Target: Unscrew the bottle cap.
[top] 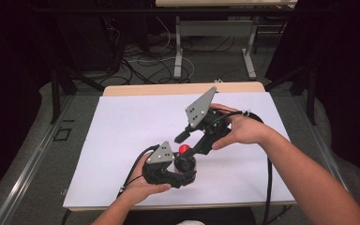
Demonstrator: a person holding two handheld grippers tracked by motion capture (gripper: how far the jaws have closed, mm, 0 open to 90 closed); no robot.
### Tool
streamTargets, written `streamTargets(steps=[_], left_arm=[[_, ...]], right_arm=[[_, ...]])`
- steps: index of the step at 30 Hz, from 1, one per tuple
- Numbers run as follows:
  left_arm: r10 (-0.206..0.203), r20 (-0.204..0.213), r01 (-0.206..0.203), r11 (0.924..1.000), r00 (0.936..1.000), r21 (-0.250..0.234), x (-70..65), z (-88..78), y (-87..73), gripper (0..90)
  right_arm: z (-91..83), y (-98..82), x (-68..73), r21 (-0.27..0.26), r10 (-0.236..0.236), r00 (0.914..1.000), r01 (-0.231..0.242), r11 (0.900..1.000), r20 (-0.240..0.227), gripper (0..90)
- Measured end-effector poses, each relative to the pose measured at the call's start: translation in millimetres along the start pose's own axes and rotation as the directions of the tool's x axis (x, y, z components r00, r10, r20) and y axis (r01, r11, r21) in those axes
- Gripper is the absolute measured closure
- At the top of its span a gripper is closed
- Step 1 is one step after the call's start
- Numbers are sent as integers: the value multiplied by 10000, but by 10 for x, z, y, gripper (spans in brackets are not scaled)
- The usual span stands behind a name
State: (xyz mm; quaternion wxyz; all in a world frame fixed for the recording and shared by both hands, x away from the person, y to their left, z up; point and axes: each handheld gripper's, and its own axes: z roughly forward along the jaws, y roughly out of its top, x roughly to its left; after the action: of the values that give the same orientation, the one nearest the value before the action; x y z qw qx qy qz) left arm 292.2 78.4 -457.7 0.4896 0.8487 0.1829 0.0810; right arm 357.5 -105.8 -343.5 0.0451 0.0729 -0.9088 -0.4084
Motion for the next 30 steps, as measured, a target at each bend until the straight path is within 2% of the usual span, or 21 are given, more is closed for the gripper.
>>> streamTargets(steps=[2, 3, 6, 7, 9, 10, 11, 13, 14, 17, 19, 20, 21, 23, 24, 25, 26, 27, 28, 29, 30], left_arm=[[-128, -143, 127, 9999, 9998, -113, 11, -3, -2, 302], [-183, -169, 181, 9998, 9997, -88, 19, -12, 4, 302], [-320, -387, 318, 9995, 9987, -82, 11, -28, 18, 302], [-329, -479, 327, 9994, 9983, -60, 12, -29, 22, 302], [-386, -654, 379, 9992, 9971, -120, 9, -25, 27, 302], [-460, -718, 451, 9989, 9964, -131, 10, -22, 29, 302], [-447, -767, 437, 9989, 9961, -153, 13, -19, 31, 302], [-491, -840, 481, 9988, 9953, -132, 11, -15, 32, 302], [-571, -796, 561, 9983, 9952, -149, 7, -11, 31, 302], [-674, -882, 663, 9977, 9938, -150, 11, -12, 31, 302], [-657, -972, 647, 9978, 9931, -132, 14, -16, 30, 302], [-688, -958, 677, 9976, 9930, -151, 14, -17, 28, 302], [-666, -918, 655, 9977, 9935, -147, 13, -21, 26, 302], [-664, -854, 662, 9978, 9941, -50, 12, -30, 23, 302], [-629, -887, 625, 9980, 9941, -65, 10, -26, 18, 302], [-564, -870, 565, 9984, 9946, -4, 12, -28, 17, 302], [-499, -849, 504, 9987, 9951, 32, 14, -28, 17, 303], [-491, -750, 496, 9988, 9960, 49, 13, -26, 15, 303], [-512, -682, 517, 9986, 9964, 58, 10, -24, 14, 303], [-483, -633, 485, 9988, 9968, 15, 5, -20, 16, 303], [-457, -496, 458, 9990, 9977, -4, 1, -23, 22, 303]], right_arm=[[-60, 16, 44, -222, 554, 9966, -542, 9983, 608, 420], [-74, 21, 73, -302, 965, 9914, -941, 9951, 888, 420], [-69, 20, 177, -468, 1892, 9634, -1836, 9819, 1898, 429], [-59, 22, 223, -518, 2325, 9443, -2267, 9726, 2331, 429], [-16, 10, 288, -997, 3191, 9039, -3032, 9477, 2849, 446], [0, 10, 325, -1112, 3507, 8815, -3327, 9364, 3161, 449], [28, 6, 356, -1324, 3651, 8599, -3404, 9309, 3566, 449], [71, 7, 400, -1472, 4129, 8324, -3863, 9105, 3696, 449], [95, 6, 412, -1589, 4354, 8148, -4062, 8999, 3827, 452], [156, 19, 458, -1720, 4612, 7691, -4319, 8853, 4425, 476], [194, 26, 481, -1846, 4868, 7523, -4549, 8712, 4438, 501], [208, 25, 480, -1817, 4834, 7526, -4527, 8729, 4471, 544], [218, 32, 490, -1739, 4908, 7452, -4660, 8675, 4514, 579], [233, 32, 477, -1683, 4923, 7490, -4699, 8665, 4435, 590], [229, 25, 457, -1561, 4757, 7656, -4561, 8762, 4332, 591], [213, 26, 443, -1310, 4747, 7763, -4653, 8754, 4148, 591], [206, 14, 402, -1074, 4337, 8115, -4279, 8974, 3916, 593], [195, 11, 368, -784, 3994, 8410, -3997, 9133, 3650, 593], [169, 8, 309, -495, 3838, 8668, -3891, 9199, 3185, 593], [152, 7, 263, -311, 3706, 8841, -3779, 9253, 2846, 593], [130, 12, 218, 47, 3298, 9135, -3407, 9402, 2381, 594]])
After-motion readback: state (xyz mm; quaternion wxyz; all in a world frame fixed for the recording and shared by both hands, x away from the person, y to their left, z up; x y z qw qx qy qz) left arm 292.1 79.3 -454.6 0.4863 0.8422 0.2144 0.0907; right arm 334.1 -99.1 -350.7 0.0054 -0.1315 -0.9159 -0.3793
